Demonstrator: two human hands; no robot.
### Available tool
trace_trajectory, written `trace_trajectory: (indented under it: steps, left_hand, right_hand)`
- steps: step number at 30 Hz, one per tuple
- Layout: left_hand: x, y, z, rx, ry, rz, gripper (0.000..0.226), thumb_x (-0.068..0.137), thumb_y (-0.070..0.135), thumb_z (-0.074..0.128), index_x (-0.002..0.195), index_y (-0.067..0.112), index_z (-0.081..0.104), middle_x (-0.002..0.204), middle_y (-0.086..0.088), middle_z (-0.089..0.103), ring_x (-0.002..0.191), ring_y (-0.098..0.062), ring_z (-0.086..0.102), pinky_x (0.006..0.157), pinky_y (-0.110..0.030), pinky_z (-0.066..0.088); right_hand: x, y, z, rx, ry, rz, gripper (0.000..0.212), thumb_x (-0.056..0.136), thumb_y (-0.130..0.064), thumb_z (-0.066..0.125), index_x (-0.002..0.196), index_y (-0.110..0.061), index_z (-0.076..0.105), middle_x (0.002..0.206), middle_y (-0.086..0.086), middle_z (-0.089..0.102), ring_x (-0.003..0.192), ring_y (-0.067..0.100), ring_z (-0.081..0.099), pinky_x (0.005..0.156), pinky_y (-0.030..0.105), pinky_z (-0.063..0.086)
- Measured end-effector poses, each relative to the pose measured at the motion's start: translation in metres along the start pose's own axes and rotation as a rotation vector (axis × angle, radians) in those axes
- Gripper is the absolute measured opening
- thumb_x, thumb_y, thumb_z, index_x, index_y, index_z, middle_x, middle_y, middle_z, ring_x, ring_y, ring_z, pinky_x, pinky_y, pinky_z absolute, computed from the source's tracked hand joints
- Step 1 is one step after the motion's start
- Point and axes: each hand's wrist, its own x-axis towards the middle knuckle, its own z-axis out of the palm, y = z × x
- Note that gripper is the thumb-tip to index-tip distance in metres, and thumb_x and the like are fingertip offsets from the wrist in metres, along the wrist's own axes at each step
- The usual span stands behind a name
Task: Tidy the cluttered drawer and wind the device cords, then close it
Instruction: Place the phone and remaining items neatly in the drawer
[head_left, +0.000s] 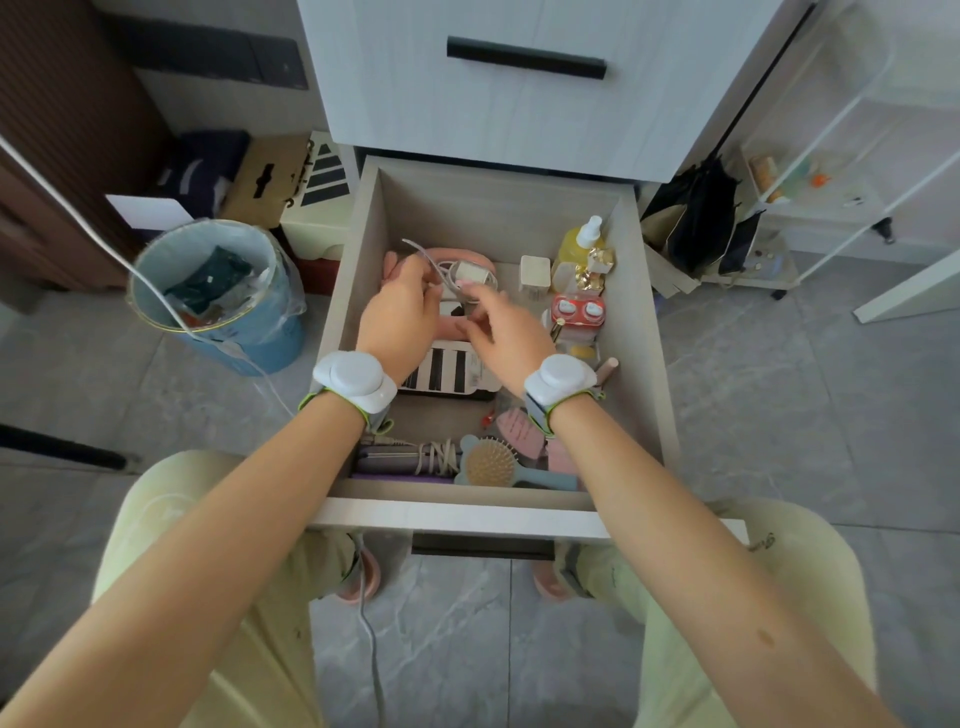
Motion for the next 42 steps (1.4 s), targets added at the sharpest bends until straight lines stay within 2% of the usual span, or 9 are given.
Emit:
trace_trajectory:
  steps: [4,6,9,13,17,23,27,33,42]
  left_hand:
    - [-0.001,-0.002,0.004,0.093,-0.12,0.004,0.02,0.093,0.012,0.045,0.109,0.004,0.052,0.09,-0.017,0.067,0.086,-0.034,0.061,0.074,-0.04,0.049]
    - [-0.002,-0.004,0.007,0.121,-0.172,0.014,0.019,0.091,0.013,0.047,0.107,0.006,0.055,0.087,-0.013,0.068,0.084,-0.033,0.062,0.074,-0.04,0.051]
    - [-0.002,-0.009,0.01,0.127,-0.215,0.037,0.017,0.088,0.015,0.054,0.101,0.008,0.062,0.088,-0.007,0.064,0.083,-0.03,0.061,0.074,-0.037,0.052]
    - [-0.002,-0.013,0.012,0.198,-0.276,0.009,0.02,0.09,0.017,0.053,0.102,0.005,0.064,0.106,-0.014,0.057,0.093,-0.031,0.058,0.082,-0.042,0.05]
    - [-0.002,-0.008,0.009,0.263,-0.137,0.007,0.025,0.09,0.007,0.044,0.111,0.005,0.058,0.119,-0.018,0.053,0.114,-0.034,0.048,0.089,-0.046,0.045]
    - [-0.001,-0.006,0.003,0.177,-0.01,-0.032,0.027,0.085,0.001,0.044,0.106,0.005,0.06,0.127,-0.018,0.051,0.124,-0.034,0.044,0.089,-0.047,0.045]
    - [0.0,-0.008,0.003,0.163,0.007,-0.029,0.026,0.084,0.001,0.044,0.104,0.005,0.061,0.126,-0.018,0.052,0.122,-0.032,0.047,0.088,-0.046,0.046]
    - [0.001,-0.009,0.004,0.139,0.007,-0.037,0.026,0.084,0.0,0.044,0.103,0.004,0.061,0.13,-0.016,0.051,0.131,-0.028,0.041,0.089,-0.043,0.045]
    - [-0.001,-0.01,0.004,0.122,-0.043,-0.021,0.022,0.088,0.007,0.043,0.096,0.007,0.063,0.102,-0.014,0.061,0.088,-0.032,0.059,0.077,-0.042,0.05]
  right_hand:
    - [0.003,0.005,0.002,-0.119,-0.046,0.077,0.025,0.095,-0.032,0.048,0.113,-0.02,0.06,0.099,0.008,0.067,0.088,0.028,0.064,0.067,0.03,0.044]
    - [0.0,0.003,-0.003,-0.17,-0.115,0.072,0.021,0.094,-0.032,0.049,0.098,-0.019,0.065,0.082,0.005,0.063,0.074,0.026,0.06,0.059,0.027,0.039]
    - [-0.005,-0.001,-0.004,-0.193,-0.142,0.119,0.038,0.092,-0.025,0.051,0.056,-0.021,0.043,0.053,-0.002,0.043,0.051,0.019,0.046,0.049,0.024,0.027]
    - [-0.002,-0.003,0.003,-0.125,-0.224,0.218,0.048,0.092,-0.019,0.052,0.047,-0.015,0.034,0.049,0.001,0.037,0.049,0.02,0.038,0.051,0.025,0.026]
    - [-0.004,0.001,0.001,-0.187,-0.36,0.188,0.028,0.091,-0.021,0.051,0.076,-0.011,0.071,0.074,0.009,0.065,0.072,0.03,0.06,0.059,0.026,0.037]
    - [-0.012,-0.005,0.026,-0.359,-0.535,0.093,0.024,0.091,-0.019,0.05,0.101,-0.011,0.07,0.102,0.008,0.068,0.09,0.027,0.063,0.065,0.028,0.041]
    - [-0.015,-0.001,0.04,-0.36,-0.63,0.076,0.023,0.089,-0.02,0.049,0.085,-0.01,0.069,0.076,0.002,0.059,0.067,0.022,0.054,0.057,0.022,0.036]
    - [-0.017,-0.002,0.045,-0.338,-0.68,0.127,0.021,0.088,-0.019,0.048,0.073,-0.01,0.06,0.073,0.003,0.055,0.065,0.022,0.051,0.059,0.023,0.036]
    - [-0.008,0.001,0.022,-0.237,-0.684,0.169,0.023,0.086,-0.016,0.054,0.095,-0.001,0.07,0.087,0.012,0.068,0.074,0.027,0.061,0.062,0.025,0.043]
